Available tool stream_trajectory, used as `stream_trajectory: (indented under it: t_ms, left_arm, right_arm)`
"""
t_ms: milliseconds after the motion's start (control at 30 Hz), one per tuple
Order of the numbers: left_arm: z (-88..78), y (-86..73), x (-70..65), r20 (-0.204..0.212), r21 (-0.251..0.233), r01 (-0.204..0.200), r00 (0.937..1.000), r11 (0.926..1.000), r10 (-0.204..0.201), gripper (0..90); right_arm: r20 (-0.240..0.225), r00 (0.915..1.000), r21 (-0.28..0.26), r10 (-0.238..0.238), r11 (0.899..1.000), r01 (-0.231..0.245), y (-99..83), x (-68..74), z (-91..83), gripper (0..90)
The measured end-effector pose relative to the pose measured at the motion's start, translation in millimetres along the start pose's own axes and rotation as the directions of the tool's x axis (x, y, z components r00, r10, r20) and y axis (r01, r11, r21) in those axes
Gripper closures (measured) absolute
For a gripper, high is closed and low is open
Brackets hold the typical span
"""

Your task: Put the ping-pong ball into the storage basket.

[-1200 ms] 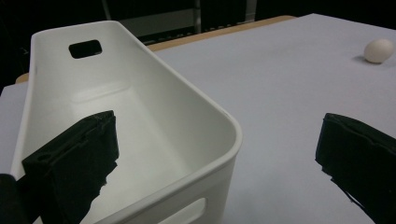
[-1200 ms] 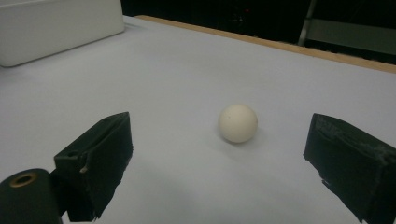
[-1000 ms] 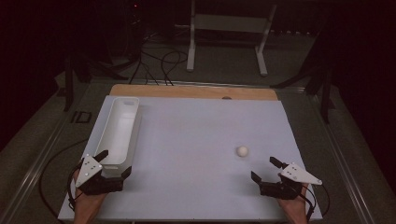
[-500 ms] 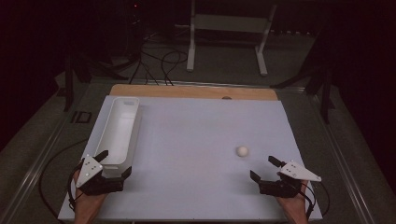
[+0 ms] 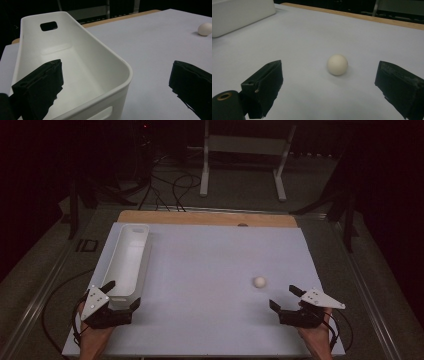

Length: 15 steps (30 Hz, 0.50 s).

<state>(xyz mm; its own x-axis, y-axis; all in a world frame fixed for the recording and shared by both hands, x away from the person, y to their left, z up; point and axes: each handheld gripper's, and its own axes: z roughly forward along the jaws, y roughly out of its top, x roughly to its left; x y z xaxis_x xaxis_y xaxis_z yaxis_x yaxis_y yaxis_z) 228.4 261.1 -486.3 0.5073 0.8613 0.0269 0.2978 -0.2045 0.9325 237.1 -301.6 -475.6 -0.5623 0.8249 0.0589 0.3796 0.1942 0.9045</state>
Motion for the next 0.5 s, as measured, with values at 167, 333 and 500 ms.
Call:
stream_trajectory:
  t_ms: [167,333,500]
  left_arm:
    - [0.3,-0.1,-0.4,-0.001,0.001,-0.004,1.0000,1.0000,0.004,0.0]
    - [0.6,-0.1,-0.6,0.001,0.002,-0.002,1.0000,1.0000,0.002,0.0]
    - [0.6,-0.1,-0.5,0.001,0.002,0.002,1.0000,1.0000,-0.002,0.0]
  right_arm:
    - [0.003,1.0000,0.010,-0.005,1.000,0.005,2.7,-2.3,1.3,7.3]
    - [0.004,1.0000,0.011,-0.009,1.000,0.009,4.9,-3.5,3.0,7.4]
    - [0.003,1.0000,0.024,-0.006,1.000,0.005,9.7,-4.8,6.5,7.3]
